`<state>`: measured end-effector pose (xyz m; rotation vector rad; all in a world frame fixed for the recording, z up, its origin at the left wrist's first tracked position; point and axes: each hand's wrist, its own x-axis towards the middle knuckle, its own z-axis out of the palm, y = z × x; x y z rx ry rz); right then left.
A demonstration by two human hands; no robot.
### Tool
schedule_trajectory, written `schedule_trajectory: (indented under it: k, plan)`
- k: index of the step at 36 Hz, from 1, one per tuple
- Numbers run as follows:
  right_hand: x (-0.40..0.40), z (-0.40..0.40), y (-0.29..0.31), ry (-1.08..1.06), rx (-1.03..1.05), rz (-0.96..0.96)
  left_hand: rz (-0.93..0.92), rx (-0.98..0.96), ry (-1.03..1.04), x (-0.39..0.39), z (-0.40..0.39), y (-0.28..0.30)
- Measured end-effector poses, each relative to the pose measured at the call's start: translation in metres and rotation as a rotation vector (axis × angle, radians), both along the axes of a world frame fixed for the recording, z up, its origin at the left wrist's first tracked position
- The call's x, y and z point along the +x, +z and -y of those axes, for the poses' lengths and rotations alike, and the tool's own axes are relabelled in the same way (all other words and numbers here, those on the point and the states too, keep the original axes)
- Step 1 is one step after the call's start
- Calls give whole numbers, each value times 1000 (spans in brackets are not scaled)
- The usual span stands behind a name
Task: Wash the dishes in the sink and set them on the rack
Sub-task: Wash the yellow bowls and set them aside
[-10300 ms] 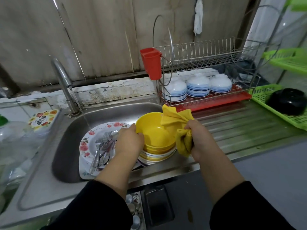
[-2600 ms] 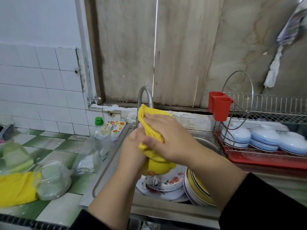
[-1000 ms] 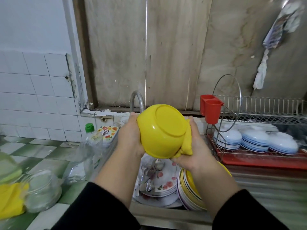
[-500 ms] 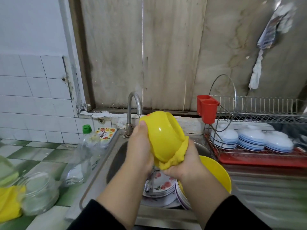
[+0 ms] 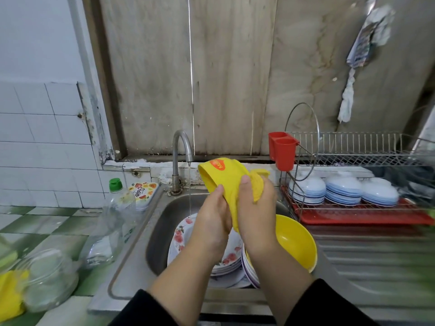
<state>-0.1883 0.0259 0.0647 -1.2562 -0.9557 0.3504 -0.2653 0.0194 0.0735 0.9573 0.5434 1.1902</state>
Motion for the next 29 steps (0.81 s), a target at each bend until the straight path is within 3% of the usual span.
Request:
schedule_trajectory:
  k: [9,13,18,23,29]
  plan:
    - [21,5,10,259,275,588,65,8,-142,-16,3,10]
    - [35,5,16,437,279,882,169,-87,-180,-22,5,14]
    - [42,8,30,465,279,1215,333,-216,-178,-24,2,14]
    - [49,15,41,547,97,1177,401,-261,-149,-17,0,19]
    - [57,31,53,541,-143,1143,331,-339,-2,-9,-1,22]
